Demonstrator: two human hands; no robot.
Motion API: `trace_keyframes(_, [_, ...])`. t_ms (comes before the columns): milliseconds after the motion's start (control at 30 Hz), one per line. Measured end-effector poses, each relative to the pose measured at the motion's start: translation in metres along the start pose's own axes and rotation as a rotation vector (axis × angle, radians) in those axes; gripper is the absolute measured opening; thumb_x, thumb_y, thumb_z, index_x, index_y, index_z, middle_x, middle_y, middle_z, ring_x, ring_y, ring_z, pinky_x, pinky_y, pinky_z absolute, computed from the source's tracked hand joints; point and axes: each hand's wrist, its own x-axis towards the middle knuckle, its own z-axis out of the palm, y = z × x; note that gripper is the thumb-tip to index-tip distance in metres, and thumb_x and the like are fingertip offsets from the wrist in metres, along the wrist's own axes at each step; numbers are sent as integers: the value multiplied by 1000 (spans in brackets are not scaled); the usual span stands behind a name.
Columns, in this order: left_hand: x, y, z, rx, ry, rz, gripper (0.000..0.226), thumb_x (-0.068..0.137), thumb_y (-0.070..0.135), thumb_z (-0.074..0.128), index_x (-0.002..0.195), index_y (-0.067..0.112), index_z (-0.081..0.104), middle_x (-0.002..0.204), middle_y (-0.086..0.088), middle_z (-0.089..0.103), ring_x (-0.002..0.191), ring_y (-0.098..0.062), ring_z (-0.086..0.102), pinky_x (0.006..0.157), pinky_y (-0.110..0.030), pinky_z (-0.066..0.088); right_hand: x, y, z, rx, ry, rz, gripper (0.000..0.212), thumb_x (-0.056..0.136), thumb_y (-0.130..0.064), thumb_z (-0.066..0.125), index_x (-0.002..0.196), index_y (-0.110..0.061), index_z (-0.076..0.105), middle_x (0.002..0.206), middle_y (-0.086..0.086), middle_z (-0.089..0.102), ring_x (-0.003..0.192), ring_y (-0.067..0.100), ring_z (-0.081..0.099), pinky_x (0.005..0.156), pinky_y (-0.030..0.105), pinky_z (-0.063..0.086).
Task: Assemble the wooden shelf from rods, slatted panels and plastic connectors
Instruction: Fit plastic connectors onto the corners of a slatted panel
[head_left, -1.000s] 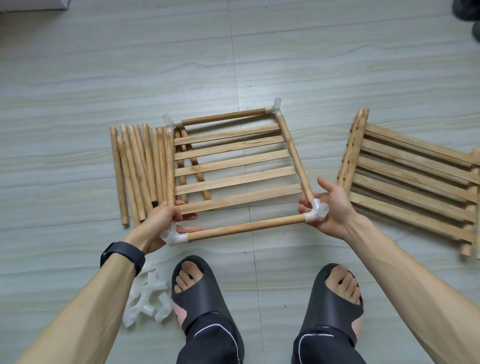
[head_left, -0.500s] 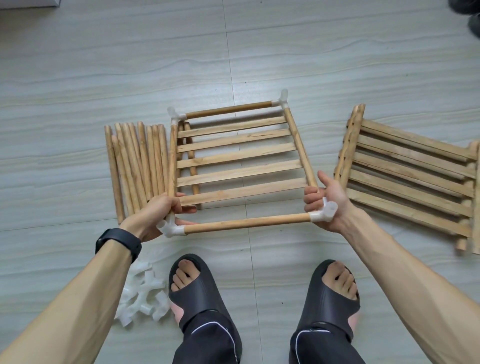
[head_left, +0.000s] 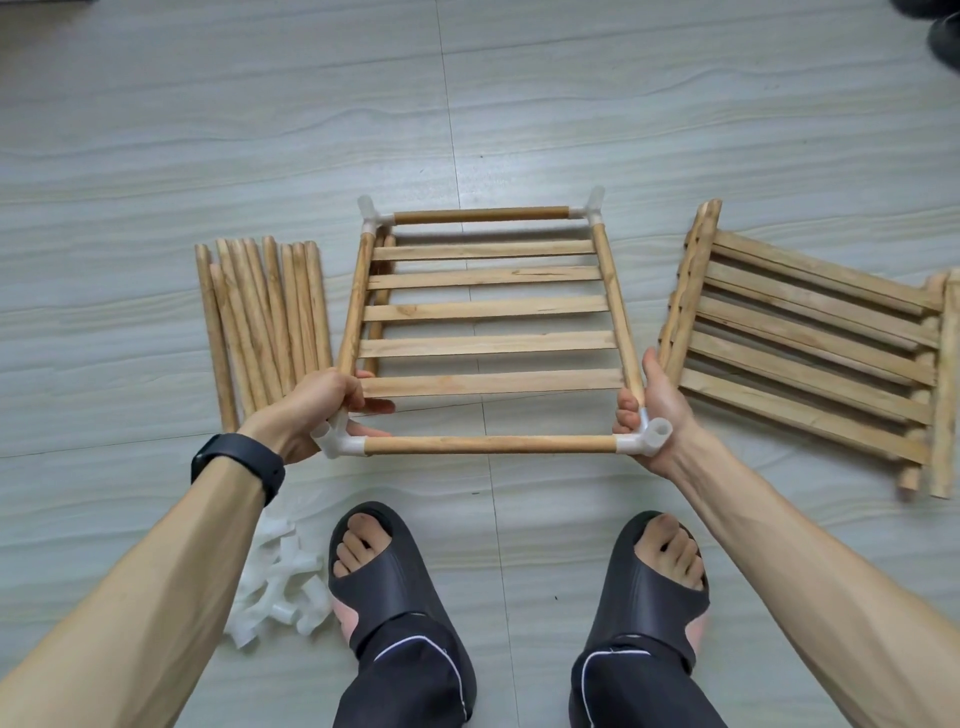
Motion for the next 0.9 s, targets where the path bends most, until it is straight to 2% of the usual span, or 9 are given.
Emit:
trace_keyframes(233, [-2, 3, 22, 36, -68, 21, 21, 99, 6, 45, 119, 14, 47, 115, -18, 70, 86, -44, 74, 56, -38, 60, 2, -1, -23, 0, 37, 35, 58, 87, -80, 48, 84, -21, 49, 54, -6, 40, 36, 7, 35, 33, 19, 31])
trace_keyframes(333, [5, -2, 34, 75, 2, 111, 35, 99, 18, 54, 130, 12, 41, 120, -13, 62, 80, -38, 76, 62, -39, 58, 5, 4, -44, -63, 71, -2, 54, 92, -75, 43, 86, -22, 49, 54, -5, 42, 38, 7, 35, 34, 18, 31])
trace_keyframes(433, [12, -13, 47, 69, 64, 213, 37, 99, 24, 57, 133, 14, 44, 123, -13, 58, 71, -27, 75, 52, -37, 55, 8, 7, -63, -119, 124, -25, 52, 99, -69, 35, 90, -21, 51, 49, -6, 41, 36, 7, 35, 33, 18, 31])
trace_keyframes(500, [16, -21, 56, 124, 82, 246, 34, 102, 30, 54, 132, 17, 46, 128, -9, 58, 76, -24, 74, 60, -35, 50, 9, 6, -67, -144, 146, -50, 53, 97, -72, 34, 89, -22, 50, 46, -6, 37, 35, 7, 33, 33, 17, 28])
trace_keyframes(567, [15, -30, 64, 190, 200, 351, 28, 103, 39, 50, 126, 23, 46, 130, -4, 57, 97, -25, 69, 72, -31, 46, 8, 6, -66, -144, 143, -75, 57, 92, -78, 33, 83, -24, 48, 46, -7, 33, 36, 7, 30, 34, 18, 27])
trace_keyframes(667, [5, -45, 66, 709, 514, 830, 50, 97, 57, 45, 133, 22, 47, 131, -3, 51, 121, -25, 49, 97, -37, 42, 10, 7, -60, -125, 123, -102, 56, 91, -79, 35, 94, -26, 52, 46, -7, 32, 36, 7, 29, 33, 18, 26])
trace_keyframes(733, [-5, -48, 76, 1158, 470, 1168, 68, 91, 68, 47, 139, 20, 49, 140, -5, 50, 132, -25, 42, 110, -45, 34, 11, 9, -59, -108, 123, -88, 53, 92, -77, 38, 95, -26, 52, 47, -8, 33, 37, 6, 30, 33, 17, 27])
trace_keyframes(833, [-7, -48, 107, 1761, 217, 1147, 93, 86, 74, 52, 153, 14, 34, 159, -11, 37, 153, -32, 17, 123, -57, 3, 8, 14, -55, -92, 136, -68, 49, 93, -75, 41, 93, -27, 49, 47, -8, 35, 37, 6, 31, 34, 17, 28])
trace_keyframes(900, [-2, -41, 132, 1830, 151, 1069, 94, 87, 65, 59, 156, 12, 22, 162, -14, 29, 155, -34, 11, 123, -59, 0, 4, 16, -51, -76, 141, -72, 48, 94, -74, 41, 93, -27, 48, 47, -7, 35, 37, 6, 31, 34, 17, 28])
